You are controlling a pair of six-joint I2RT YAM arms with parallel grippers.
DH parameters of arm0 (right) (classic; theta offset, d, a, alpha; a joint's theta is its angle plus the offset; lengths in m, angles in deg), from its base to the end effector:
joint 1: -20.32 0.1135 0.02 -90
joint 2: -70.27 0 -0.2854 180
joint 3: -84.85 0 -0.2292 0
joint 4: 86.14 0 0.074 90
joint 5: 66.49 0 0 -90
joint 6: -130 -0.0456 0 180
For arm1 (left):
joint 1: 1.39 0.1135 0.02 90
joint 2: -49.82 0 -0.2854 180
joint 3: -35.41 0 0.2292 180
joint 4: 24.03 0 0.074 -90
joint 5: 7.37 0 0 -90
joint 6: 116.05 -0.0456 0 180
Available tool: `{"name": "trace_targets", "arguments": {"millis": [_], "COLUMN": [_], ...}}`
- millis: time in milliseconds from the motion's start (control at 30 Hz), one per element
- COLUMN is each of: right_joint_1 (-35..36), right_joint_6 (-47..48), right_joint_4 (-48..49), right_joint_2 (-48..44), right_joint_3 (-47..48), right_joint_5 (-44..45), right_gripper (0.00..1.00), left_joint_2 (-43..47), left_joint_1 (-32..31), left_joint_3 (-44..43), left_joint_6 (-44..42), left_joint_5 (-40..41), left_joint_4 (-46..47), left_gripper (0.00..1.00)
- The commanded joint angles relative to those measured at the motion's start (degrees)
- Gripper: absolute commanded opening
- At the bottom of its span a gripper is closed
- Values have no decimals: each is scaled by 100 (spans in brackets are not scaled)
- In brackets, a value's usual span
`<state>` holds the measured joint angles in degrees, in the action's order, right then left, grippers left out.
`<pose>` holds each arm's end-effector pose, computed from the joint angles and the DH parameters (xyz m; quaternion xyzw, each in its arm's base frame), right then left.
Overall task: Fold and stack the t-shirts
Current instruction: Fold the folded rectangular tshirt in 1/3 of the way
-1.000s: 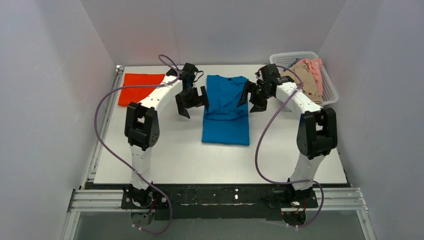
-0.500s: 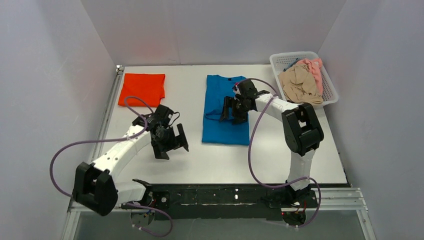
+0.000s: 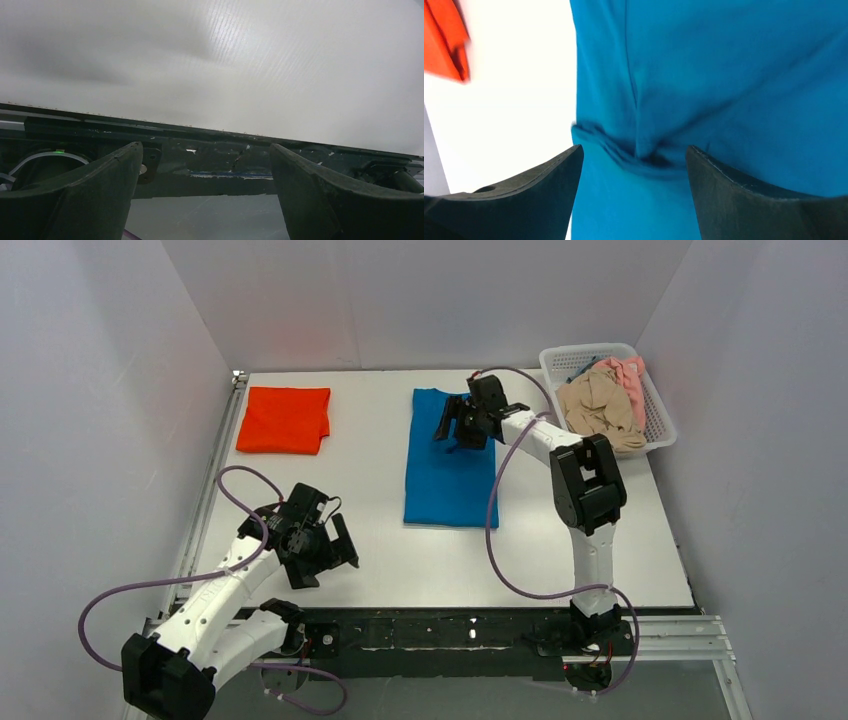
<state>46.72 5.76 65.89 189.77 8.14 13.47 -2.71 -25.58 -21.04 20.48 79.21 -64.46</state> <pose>0.4138 0.2143 0.2151 0.0287 0.9178 0.2653 0.2941 0.1550 -0.0726 0.2846 -0.1597 0.8783 -0.2820 0.3514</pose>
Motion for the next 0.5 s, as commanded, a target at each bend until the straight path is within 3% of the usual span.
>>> {"name": "trace_targets", "arguments": {"millis": [0,100,167,467], "right_joint_1": [-233,-394,-424,-577], "right_joint_6": [-282,-314,-133,-227], "right_joint_4": [165,-433,-637,-269], "right_joint_2": [495,769,514,-2677], "right_joint_3": [1054,1912,1913,-2001], "right_joint_5": [624,470,477,687], "right_gripper": [83,83,83,85], "left_joint_2": [-76,-166,-352,-2265], "left_joint_1": [10,10,10,10], "left_joint_3": [18,-91,-217,-1126], "left_joint_6": [88,104,84,43], "left_joint_5": [-133,-276,-352,-888], "left_joint_4": [-666,-581,-478,974], "left_gripper": [98,98,98,98]}}
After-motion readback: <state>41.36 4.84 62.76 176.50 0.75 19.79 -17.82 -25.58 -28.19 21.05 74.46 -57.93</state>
